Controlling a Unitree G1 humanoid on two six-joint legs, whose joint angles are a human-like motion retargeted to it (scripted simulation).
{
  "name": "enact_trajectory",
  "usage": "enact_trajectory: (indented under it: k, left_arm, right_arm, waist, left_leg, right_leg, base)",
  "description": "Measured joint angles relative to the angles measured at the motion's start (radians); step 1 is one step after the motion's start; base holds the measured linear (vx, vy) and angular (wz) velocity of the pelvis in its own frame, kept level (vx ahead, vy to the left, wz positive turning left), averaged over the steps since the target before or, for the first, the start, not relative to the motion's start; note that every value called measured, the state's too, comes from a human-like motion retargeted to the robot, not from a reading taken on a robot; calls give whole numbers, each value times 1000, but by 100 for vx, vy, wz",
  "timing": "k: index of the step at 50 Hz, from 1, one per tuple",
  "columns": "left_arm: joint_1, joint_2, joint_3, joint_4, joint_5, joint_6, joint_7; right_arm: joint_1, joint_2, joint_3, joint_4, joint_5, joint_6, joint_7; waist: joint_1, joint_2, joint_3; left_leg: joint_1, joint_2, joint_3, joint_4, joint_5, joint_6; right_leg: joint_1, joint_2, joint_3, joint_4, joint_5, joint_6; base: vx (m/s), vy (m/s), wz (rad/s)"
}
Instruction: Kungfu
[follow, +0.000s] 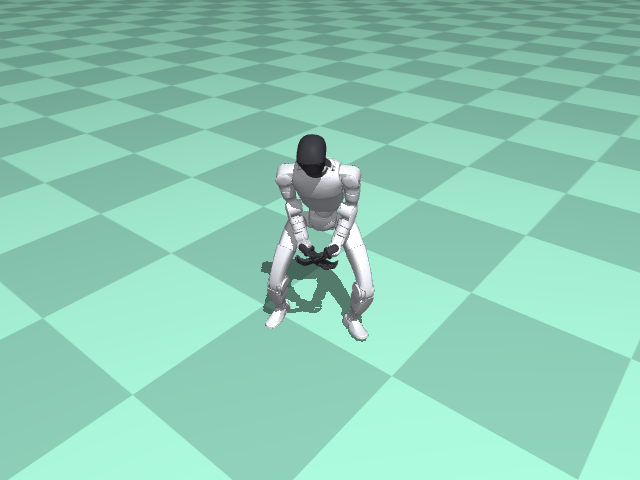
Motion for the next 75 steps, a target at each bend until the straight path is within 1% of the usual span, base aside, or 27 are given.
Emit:
enact_trajectory:
  k: [4,7,10,12,15,17,18,19,23,27,30,32,38,43,47,53,57,60,65,67,68,69,70,71,72,73,75]
  left_arm:
    - [-51,27,-8,-56,-42,48,-11]
    - [-97,43,24,-102,-72,82,8]
    - [-139,64,80,-131,-91,97,74]
    - [-156,86,122,-115,-79,108,135]
    - [-179,141,182,-35,-30,127,211]
    - [-174,192,205,52,18,151,227]
    - [-160,213,217,94,44,160,221]
    - [-141,231,223,128,64,167,212]
    - [-35,246,203,203,125,184,145]
    - [91,194,143,243,235,185,51]
    - [187,154,109,283,300,178,2]
    - [236,127,101,300,299,176,2]
    - [327,83,114,333,241,176,44]
    - [310,106,120,355,282,194,-14]
    - [293,118,130,341,269,211,-25]
    - [260,107,145,283,209,212,32]
    - [212,72,145,238,90,215,73]
    - [152,39,150,209,-8,215,92]
    - [30,-37,169,162,-111,227,71]
    - [-13,-78,167,168,-135,247,33]
    - [-32,-96,159,170,-159,264,17]
    - [-46,-107,153,169,-198,278,-2]
    - [-58,-116,149,166,-245,289,-24]
    - [-58,-123,143,158,-288,295,-47]
    - [-53,-127,138,147,-328,298,-73]
    - [-39,-128,134,129,-358,298,-104]
    - [-10,-160,117,111,-391,294,-165]
  right_arm:
    - [-12,-33,8,-16,-54,-79,-25]
    - [-35,-87,41,-59,-143,-207,-78]
    - [-74,-159,89,-141,-271,-363,-143]
    - [-114,-218,133,-216,-321,-416,-148]
    - [-197,-318,214,-373,-260,-430,-124]
    - [-290,-390,255,-507,-123,-400,-105]
    - [-348,-422,264,-573,-57,-382,-106]
    - [-416,-454,259,-629,-10,-364,-113]
    - [-711,-564,152,-740,26,-324,-194]
    - [-939,-659,12,-717,33,-316,-347]
    - [-1041,-713,-94,-686,85,-325,-426]
    - [-1097,-735,-147,-667,114,-338,-458]
    - [-1158,-744,-221,-634,85,-382,-557]
    - [-1110,-765,-210,-659,-1,-434,-646]
    - [-1060,-744,-196,-667,-22,-421,-650]
    - [-985,-653,-174,-697,80,-370,-565]
    - [-908,-522,-151,-723,142,-292,-448]
    - [-831,-384,-113,-729,186,-232,-371]
    - [-663,-172,-40,-644,261,-135,-224]
    - [-591,-99,-3,-558,259,-86,-152]
    - [-553,-67,17,-509,252,-60,-106]
    - [-520,-35,36,-456,245,-24,-64]
    - [-488,-3,54,-401,238,18,-22]
    - [-451,29,79,-358,248,50,3]
    - [-415,59,102,-320,264,81,27]
    - [-383,88,121,-288,290,111,51]
    - [-355,31,151,-309,412,242,51]
  waist:
    - [-6,-3,-20]
    - [-7,-24,-38]
    - [-27,-57,-58]
    - [-53,-86,-76]
    - [-98,-123,-100]
    - [-139,-136,-117]
    - [-161,-139,-126]
    - [-180,-136,-136]
    - [-232,-93,-165]
    - [-243,-68,-216]
    - [-223,-43,-253]
    - [-215,-29,-268]
    - [-258,-19,-289]
    - [-284,3,-275]
    - [-277,22,-269]
    - [-288,15,-256]
    - [-297,-1,-237]
    - [-294,-20,-199]
    - [-253,-79,-105]
    - [-244,-114,-66]
    - [-248,-136,-44]
    - [-235,-133,-22]
    - [-214,-120,1]
    - [-180,-113,3]
    - [-160,-97,8]
    - [-170,-64,19]
    - [-148,-24,48]
  left_leg:
    - [54,-10,5,-38,7,1]
    - [141,-30,32,-110,28,-4]
    - [252,-70,62,-205,57,-8]
    - [338,-107,84,-284,82,-6]
    - [493,-169,115,-441,129,1]
    - [610,-212,129,-580,175,8]
    - [665,-227,134,-651,201,9]
    - [712,-234,136,-715,224,8]
    - [839,-218,125,-905,290,7]
    - [869,-186,91,-976,305,10]
    - [827,-110,63,-971,315,9]
    - [797,-79,53,-950,300,24]
    - [757,-76,15,-900,275,77]
    - [734,-70,-6,-842,290,101]
    - [734,-73,-8,-818,321,99]
    - [775,-130,35,-852,345,97]
    - [793,-179,72,-871,345,92]
    - [782,-199,95,-841,339,66]
    - [716,-250,114,-702,325,15]
    - [679,-302,120,-627,280,19]
    - [662,-336,126,-585,252,31]
    - [635,-329,130,-531,209,34]
    - [602,-302,131,-471,160,32]
    - [551,-267,143,-398,112,29]
    - [494,-234,140,-325,70,29]
    - [426,-206,107,-252,39,34]
    - [349,-172,98,-163,-5,58]
  right_leg:
    - [76,19,9,-110,59,16]
    - [171,41,27,-248,134,31]
    - [307,52,36,-428,241,51]
    - [407,47,21,-547,357,67]
    - [526,20,-12,-659,607,90]
    - [576,10,-12,-691,761,62]
    - [589,17,-10,-685,808,40]
    - [590,34,-5,-655,809,47]
    - [530,130,-46,-357,663,137]
    - [394,182,-148,97,484,157]
    - [243,305,-188,359,374,175]
    - [141,352,-220,500,303,175]
    - [-115,427,-244,734,142,175]
    - [-219,452,-249,790,60,175]
    - [-232,449,-237,791,16,175]
    - [-183,403,-174,728,-8,175]
    - [-112,363,-131,636,5,153]
    - [-37,362,-85,500,37,131]
    - [135,359,50,105,166,62]
    - [229,339,114,-145,296,84]
    - [283,315,142,-281,392,116]
    - [314,326,161,-343,299,44]
    - [334,355,176,-368,113,-80]
    - [304,358,172,-324,21,-186]
    - [257,362,154,-269,-37,-249]
    - [176,366,111,-192,-28,-224]
    - [83,390,84,-97,-52,-250]
  base:
    - [16,12,-1]
    - [22,13,14]
    - [26,18,37]
    - [34,9,51]
    - [35,16,39]
    - [35,18,26]
    - [33,16,10]
    - [29,19,0]
    - [28,6,-2]
    - [24,-13,16]
    - [12,-30,-24]
    - [4,-20,-38]
    - [9,-12,8]
    - [7,-4,34]
    - [3,5,9]
    - [-2,9,10]
    - [-5,3,-6]
    - [-17,8,-25]
    - [-30,12,-26]
    - [-32,2,34]
    - [-31,1,34]
    - [-30,-1,-9]
    - [-27,-2,-88]
    - [-26,-3,-113]
    - [-25,-3,-85]
    - [-24,-1,-48]
    - [-20,6,-41]
